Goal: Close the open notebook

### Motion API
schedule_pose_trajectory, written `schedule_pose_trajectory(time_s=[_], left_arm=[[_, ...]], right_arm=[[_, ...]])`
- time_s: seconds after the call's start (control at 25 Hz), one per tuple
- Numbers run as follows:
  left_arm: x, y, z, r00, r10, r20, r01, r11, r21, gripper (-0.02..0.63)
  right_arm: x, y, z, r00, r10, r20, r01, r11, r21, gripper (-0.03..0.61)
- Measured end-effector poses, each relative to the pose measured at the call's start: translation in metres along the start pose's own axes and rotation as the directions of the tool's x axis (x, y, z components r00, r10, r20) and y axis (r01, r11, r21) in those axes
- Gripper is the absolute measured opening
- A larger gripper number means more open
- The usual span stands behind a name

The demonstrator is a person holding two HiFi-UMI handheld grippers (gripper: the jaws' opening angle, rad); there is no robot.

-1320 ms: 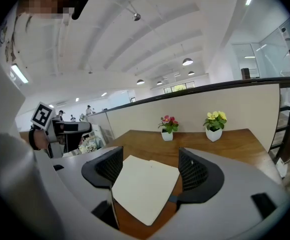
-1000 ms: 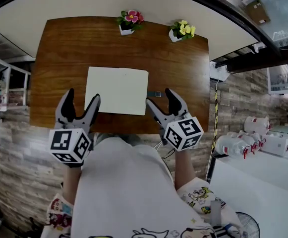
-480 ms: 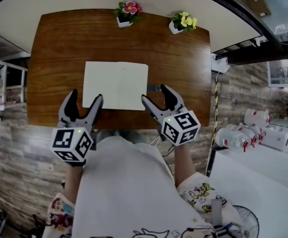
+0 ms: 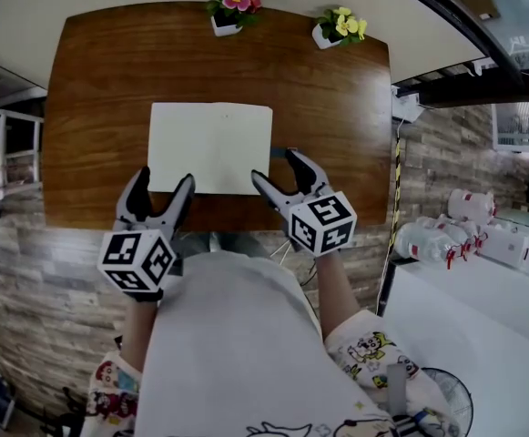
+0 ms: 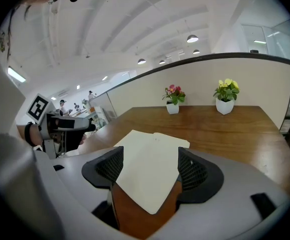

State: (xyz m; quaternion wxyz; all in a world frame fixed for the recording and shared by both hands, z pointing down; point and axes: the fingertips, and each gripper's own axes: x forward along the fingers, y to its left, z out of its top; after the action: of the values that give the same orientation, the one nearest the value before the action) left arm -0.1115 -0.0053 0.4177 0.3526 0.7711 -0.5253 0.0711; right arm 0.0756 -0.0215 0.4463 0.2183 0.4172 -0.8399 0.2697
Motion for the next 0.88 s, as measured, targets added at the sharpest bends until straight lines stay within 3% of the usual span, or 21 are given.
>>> schedule_pose_trajectory(time_s=[0.88], left_arm=[[0.019, -0.002, -0.077, 0.991, -0.050, -0.122, 0.027, 0.982, -0.188, 0.348]], right_arm=[[0.043, -0.021, -0.060, 0.984, 0.007, -0.180, -0.005, 1.000, 0.008, 0.304]])
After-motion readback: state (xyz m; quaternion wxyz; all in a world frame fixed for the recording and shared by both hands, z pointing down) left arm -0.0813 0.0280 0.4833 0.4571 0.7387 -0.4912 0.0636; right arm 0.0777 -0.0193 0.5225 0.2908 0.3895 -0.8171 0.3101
